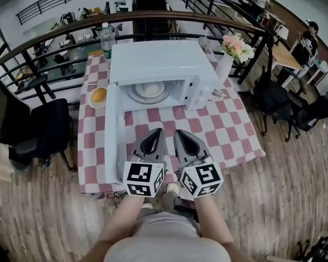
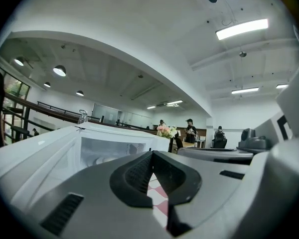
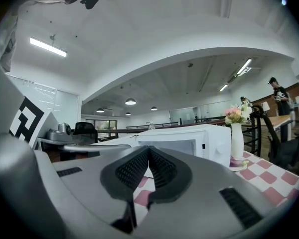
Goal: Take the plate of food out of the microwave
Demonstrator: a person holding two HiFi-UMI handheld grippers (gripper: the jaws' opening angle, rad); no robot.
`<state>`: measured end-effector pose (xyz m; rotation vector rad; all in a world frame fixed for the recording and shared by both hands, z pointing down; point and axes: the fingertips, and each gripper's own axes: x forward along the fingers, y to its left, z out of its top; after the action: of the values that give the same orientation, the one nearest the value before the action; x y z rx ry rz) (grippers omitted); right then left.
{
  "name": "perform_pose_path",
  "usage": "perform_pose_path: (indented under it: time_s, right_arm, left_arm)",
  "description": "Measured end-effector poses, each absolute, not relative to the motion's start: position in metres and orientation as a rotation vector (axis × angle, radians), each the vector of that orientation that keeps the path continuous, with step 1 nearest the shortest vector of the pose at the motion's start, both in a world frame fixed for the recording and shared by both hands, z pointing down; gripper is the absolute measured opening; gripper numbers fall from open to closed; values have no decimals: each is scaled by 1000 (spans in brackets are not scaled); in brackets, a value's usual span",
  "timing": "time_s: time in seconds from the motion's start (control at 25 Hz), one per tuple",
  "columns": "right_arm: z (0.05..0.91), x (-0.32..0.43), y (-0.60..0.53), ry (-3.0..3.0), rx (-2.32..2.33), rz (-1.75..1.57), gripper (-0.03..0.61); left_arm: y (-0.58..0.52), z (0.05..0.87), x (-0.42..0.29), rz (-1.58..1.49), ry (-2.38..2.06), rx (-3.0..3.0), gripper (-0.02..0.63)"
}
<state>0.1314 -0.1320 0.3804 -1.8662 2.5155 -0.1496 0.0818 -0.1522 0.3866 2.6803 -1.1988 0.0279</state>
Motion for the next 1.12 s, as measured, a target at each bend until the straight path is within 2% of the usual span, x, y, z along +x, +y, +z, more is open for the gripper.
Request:
perform_pose_path:
  time_s: [1.12]
  right_arm:
    - [435,154,-256,2778,-1524,-470,28]
  left_arm:
    - [-235,418,101,41,-1448,2543,2]
